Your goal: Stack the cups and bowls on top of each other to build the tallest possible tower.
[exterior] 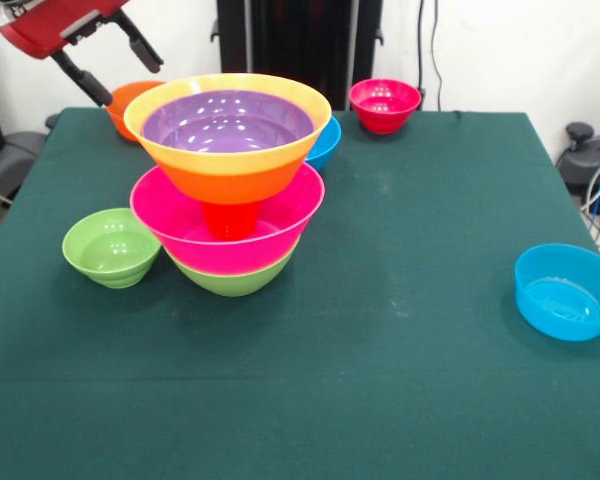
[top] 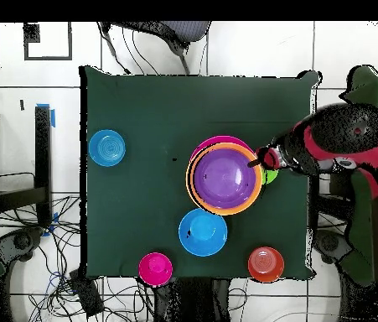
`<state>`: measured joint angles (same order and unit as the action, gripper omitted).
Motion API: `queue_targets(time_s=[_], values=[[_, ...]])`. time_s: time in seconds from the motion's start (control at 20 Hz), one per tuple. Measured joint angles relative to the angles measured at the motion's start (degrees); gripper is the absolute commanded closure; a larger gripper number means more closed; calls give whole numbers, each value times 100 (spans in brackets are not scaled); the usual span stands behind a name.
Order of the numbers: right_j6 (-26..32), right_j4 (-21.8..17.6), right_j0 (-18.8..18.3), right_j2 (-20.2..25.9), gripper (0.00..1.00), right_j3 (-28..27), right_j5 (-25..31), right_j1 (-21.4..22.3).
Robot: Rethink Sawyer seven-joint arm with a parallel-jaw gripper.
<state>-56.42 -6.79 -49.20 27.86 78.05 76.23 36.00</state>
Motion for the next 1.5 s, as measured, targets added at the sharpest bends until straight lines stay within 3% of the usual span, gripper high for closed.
queue_targets(time_s=[0.35, 1.5], values=[[0, -24, 30, -1, 0, -132, 1, -2], [0, -322, 204, 2, 0, -1490, 289, -477]])
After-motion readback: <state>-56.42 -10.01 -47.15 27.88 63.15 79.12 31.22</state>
